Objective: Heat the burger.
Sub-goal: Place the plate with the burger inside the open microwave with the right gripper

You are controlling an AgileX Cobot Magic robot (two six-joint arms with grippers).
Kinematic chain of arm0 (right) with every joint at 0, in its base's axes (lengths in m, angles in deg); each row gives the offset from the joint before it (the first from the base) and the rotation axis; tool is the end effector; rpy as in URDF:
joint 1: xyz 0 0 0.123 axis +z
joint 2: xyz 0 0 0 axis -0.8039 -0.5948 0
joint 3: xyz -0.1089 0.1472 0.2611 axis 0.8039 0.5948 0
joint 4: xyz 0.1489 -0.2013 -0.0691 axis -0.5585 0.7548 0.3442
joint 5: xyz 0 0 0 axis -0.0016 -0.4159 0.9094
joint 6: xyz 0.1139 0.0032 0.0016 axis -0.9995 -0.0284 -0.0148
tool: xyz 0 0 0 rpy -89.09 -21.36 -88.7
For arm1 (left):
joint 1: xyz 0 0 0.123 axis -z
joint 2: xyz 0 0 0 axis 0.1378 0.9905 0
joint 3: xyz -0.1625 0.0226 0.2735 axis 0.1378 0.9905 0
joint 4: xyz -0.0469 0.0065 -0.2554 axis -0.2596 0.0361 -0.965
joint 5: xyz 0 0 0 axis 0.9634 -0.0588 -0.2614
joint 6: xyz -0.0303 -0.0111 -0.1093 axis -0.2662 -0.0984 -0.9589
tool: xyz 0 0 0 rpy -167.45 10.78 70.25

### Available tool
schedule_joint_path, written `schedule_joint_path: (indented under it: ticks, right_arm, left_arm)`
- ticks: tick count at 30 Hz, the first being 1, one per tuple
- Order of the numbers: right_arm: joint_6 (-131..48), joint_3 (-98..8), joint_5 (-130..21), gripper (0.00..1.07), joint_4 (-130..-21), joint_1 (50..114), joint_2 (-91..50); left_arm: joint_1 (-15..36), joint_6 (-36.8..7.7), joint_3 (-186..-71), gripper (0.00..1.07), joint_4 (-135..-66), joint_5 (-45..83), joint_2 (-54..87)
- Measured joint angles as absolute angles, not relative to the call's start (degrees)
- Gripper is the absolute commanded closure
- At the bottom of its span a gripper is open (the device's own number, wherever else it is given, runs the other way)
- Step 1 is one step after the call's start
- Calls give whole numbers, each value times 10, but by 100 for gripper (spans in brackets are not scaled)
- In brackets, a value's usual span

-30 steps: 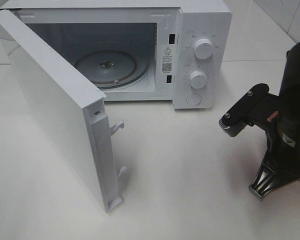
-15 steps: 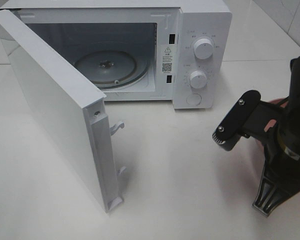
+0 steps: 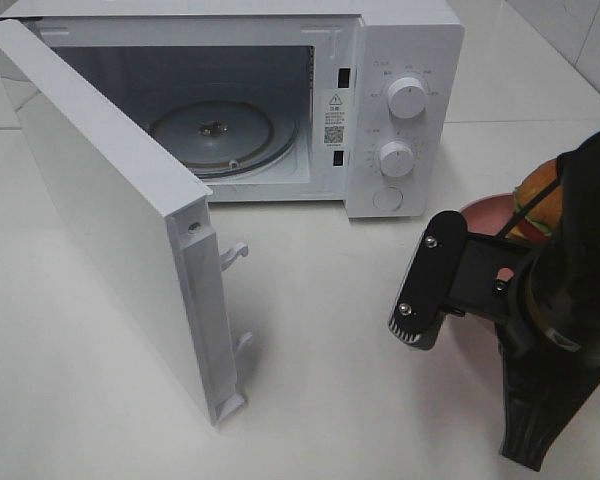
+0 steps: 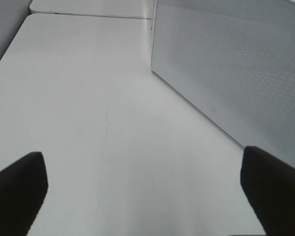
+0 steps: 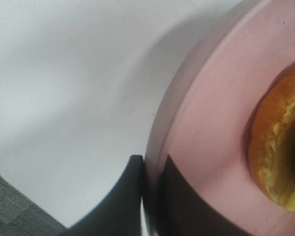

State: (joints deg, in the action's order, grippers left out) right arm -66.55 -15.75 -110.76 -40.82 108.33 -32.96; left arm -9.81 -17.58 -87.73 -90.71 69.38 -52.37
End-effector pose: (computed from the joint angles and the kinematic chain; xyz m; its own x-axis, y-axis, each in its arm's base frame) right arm 0.1671 0.1471 0.2005 -0.5471 -0.8336 -0.0760 -0.7244 0.5170 -0.4560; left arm -0.0148 -0.0092 0.2745 -0.4492 -0.0432 -0.8924 0.0227 0.9980 -0.0597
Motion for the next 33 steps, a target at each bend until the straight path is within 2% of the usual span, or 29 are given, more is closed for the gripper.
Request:
schedule_joint_path:
  ticks: [16, 33]
  right_arm:
    - [-546, -154, -1046, 106, -357, 1084, -330]
    - [-494, -154, -992, 107, -356, 1084, -330]
  left_arm:
    - [-98, -176, -877, 4, -907, 694, -524]
    - [-98, -176, -877, 4, -907, 694, -524]
